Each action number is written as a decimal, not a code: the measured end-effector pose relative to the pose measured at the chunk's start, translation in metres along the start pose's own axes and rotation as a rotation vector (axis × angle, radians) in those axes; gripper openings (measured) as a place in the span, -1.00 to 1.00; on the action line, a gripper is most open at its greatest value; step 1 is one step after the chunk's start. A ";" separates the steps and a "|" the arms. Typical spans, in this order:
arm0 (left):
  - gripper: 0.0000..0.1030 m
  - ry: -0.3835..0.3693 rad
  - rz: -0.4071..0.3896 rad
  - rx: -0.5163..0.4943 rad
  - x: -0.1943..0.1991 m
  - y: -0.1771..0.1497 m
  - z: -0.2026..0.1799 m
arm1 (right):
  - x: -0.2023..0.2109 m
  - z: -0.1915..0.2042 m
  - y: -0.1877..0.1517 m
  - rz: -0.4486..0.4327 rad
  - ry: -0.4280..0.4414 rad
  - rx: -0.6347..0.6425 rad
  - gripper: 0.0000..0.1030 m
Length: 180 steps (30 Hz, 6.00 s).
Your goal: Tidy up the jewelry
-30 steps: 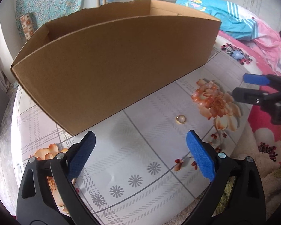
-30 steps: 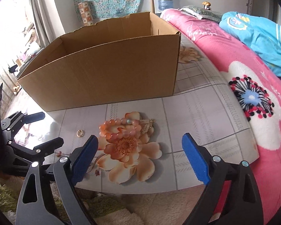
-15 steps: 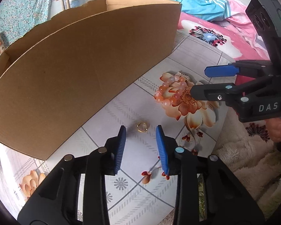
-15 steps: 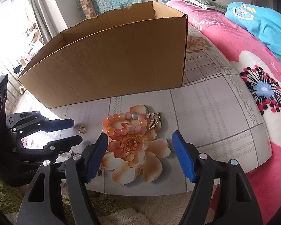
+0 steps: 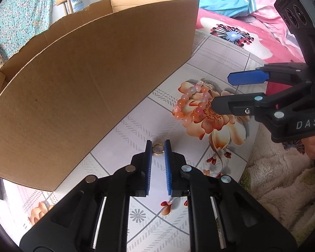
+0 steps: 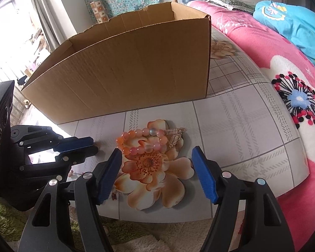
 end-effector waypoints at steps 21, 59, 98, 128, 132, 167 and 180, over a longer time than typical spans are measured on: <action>-0.82 0.144 -0.023 0.157 0.027 -0.026 0.055 | -0.032 0.053 -0.002 0.123 0.061 0.274 -0.80; -0.81 0.161 -0.022 0.151 0.021 -0.026 0.061 | -0.015 -0.014 0.012 0.087 -0.084 0.140 -0.85; -0.81 0.036 -0.194 0.163 0.077 0.007 0.057 | 0.040 0.013 0.066 -0.104 0.091 0.002 -0.92; -0.82 -0.182 0.278 0.366 -0.073 0.130 0.139 | -0.044 0.026 0.161 0.193 0.248 0.266 -0.92; -0.81 -0.152 0.318 0.346 -0.096 0.131 0.138 | -0.056 0.026 0.151 0.266 0.221 0.335 -0.92; 0.28 -0.056 -0.156 0.265 0.098 0.178 0.132 | 0.069 -0.014 0.179 -0.200 0.098 0.072 0.27; 0.72 -0.049 -0.220 0.232 0.180 0.082 0.087 | 0.079 -0.021 0.100 -0.146 -0.026 -0.004 0.47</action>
Point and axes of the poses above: each gripper's, at about its wrist camera, not at the fingertips, and x roughly against the way its jaws point, z to its left, y to its top, the point moved 7 cm from there along -x, roughly the way its jaws point, and after that the axes turned 14 degrees about -z, right-handed, at the moved point
